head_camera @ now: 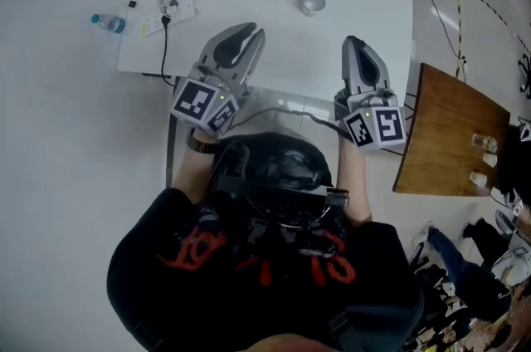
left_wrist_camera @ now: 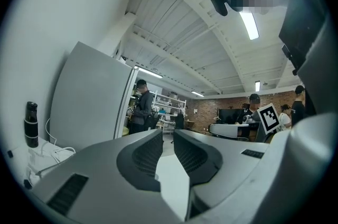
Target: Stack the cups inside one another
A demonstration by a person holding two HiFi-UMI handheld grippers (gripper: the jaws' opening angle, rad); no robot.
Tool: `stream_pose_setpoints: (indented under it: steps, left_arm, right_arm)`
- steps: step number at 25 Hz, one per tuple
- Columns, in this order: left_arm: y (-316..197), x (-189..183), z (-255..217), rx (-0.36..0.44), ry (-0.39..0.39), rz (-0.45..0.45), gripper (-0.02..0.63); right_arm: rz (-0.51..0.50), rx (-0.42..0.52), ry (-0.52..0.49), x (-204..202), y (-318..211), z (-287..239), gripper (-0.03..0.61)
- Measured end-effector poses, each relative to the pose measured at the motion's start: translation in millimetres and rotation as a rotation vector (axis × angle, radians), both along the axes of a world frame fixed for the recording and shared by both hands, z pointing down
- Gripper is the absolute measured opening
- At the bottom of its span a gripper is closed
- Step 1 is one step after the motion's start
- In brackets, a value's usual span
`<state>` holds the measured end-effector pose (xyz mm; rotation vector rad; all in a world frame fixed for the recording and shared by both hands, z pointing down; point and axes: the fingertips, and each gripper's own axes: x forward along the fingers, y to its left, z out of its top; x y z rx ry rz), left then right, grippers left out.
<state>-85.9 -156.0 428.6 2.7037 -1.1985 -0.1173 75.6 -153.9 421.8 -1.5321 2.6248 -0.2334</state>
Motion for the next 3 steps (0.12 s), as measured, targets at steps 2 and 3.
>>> stream_pose_setpoints:
  steps: [2,3]
  left_arm:
    - [13,13,3,-0.011,0.005,0.001,0.071]
    - [20,20,4,-0.018,0.008,0.001,0.071]
  right_arm:
    - [-0.006,-0.004,-0.007,9,13,0,0.002]
    - [-0.01,-0.007,-0.009,14,19,0,0.002]
